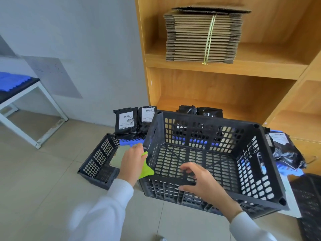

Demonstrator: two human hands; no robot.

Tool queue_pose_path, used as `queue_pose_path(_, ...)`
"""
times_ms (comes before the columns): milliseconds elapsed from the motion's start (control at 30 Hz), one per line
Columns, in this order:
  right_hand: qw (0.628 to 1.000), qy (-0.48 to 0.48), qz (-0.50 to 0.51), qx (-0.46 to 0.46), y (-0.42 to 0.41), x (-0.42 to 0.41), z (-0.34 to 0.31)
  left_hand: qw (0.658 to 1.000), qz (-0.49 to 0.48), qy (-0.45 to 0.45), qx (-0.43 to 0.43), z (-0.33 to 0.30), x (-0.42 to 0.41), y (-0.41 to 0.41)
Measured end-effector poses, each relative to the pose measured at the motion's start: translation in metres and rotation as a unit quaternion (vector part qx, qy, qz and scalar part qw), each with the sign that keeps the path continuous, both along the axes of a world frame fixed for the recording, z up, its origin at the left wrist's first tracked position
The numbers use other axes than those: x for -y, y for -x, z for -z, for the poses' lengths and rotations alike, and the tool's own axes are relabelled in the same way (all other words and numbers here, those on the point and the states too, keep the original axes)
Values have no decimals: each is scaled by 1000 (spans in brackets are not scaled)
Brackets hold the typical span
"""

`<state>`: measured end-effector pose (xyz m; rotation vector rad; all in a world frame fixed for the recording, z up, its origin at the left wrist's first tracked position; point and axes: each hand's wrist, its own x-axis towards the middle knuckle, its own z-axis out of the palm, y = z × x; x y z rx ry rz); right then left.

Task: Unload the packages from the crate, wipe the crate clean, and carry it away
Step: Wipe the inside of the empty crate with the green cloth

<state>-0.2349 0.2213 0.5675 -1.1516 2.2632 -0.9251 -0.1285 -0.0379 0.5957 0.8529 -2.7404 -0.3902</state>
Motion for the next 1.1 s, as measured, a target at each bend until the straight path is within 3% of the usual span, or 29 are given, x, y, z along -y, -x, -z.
queue_pose_path(167, 1000, -1, 1, -5, 1, 1, -1, 998, -49, -21, 20, -1, -33, -17)
queue_pose_path(300, 998, 17, -37, -53, -2, -1, -5, 993, -59, -107, 6, -1, -55, -23)
queue_pose_path(467, 986, 43, -100, -130, -2, -9, -10, 963, -105, -239, -71, -6, -95, -19)
queue_pose_path(600, 978, 95, -108, -153, -26, -17, -24, 916, -157, -335, -157, -2, -127, -13)
queue_pose_path(700, 974, 148, -76, -154, -52, -10, -22, 910, -169, -338, -169, 1, -134, -13)
queue_pose_path(800, 984, 80, -23, -155, -65, 8, -20, 921, -126, -343, -137, 0, -119, -20)
queue_pose_path(900, 987, 19, 37, -158, -65, 25, -19, 971, -77, -218, -67, -2, -85, -26)
queue_pose_path(967, 988, 11, 63, -141, -63, 36, -17, 982, -88, -147, -79, -6, -58, -25)
queue_pose_path(1100, 987, 8, 104, -126, -65, 58, -12, 982, -73, -168, -54, 4, -2, -12)
